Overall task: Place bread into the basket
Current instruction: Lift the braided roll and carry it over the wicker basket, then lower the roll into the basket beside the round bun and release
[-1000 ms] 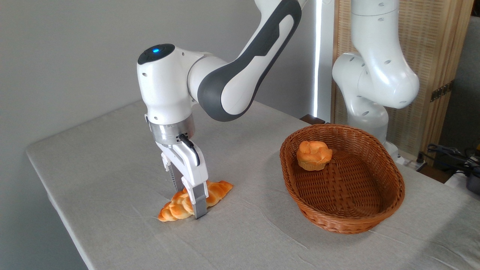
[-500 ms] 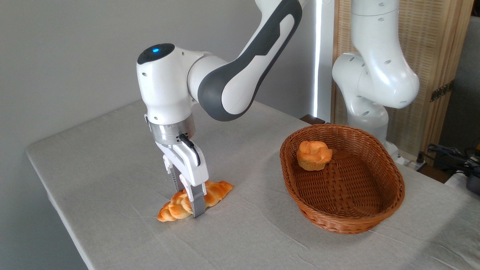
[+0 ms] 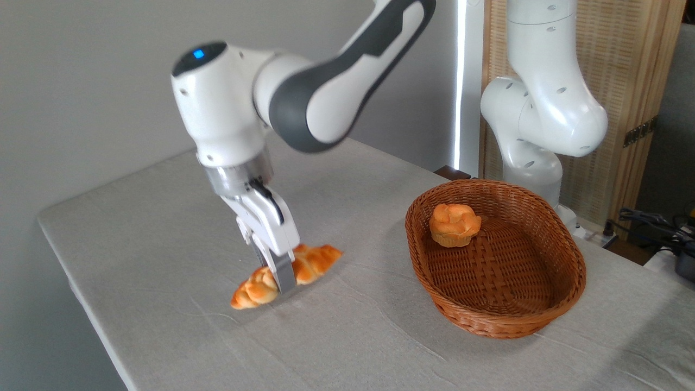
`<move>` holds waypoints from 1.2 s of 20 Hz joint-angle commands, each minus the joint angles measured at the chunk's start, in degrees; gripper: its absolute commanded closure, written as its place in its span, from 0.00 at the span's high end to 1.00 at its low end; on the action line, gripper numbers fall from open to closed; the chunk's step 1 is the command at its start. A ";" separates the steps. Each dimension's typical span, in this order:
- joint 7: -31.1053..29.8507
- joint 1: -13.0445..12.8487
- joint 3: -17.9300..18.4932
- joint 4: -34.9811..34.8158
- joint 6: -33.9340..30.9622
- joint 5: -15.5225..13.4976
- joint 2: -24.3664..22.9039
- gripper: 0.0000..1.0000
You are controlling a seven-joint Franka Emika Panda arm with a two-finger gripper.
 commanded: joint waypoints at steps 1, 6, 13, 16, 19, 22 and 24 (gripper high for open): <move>5.95 1.95 0.48 3.07 -9.15 2.37 -3.94 0.18; 20.89 2.05 6.44 1.41 -16.98 2.38 -14.84 0.20; 43.59 -2.86 20.94 -17.73 -17.44 8.86 -34.00 0.26; 45.09 -8.22 25.16 -23.19 -17.35 15.10 -35.42 0.26; 45.18 -11.91 29.65 -24.61 -17.35 16.97 -35.43 0.31; 45.01 -12.54 30.71 -25.58 -17.44 17.05 -35.16 0.34; 45.00 -12.63 31.85 -26.11 -17.44 17.05 -34.99 0.46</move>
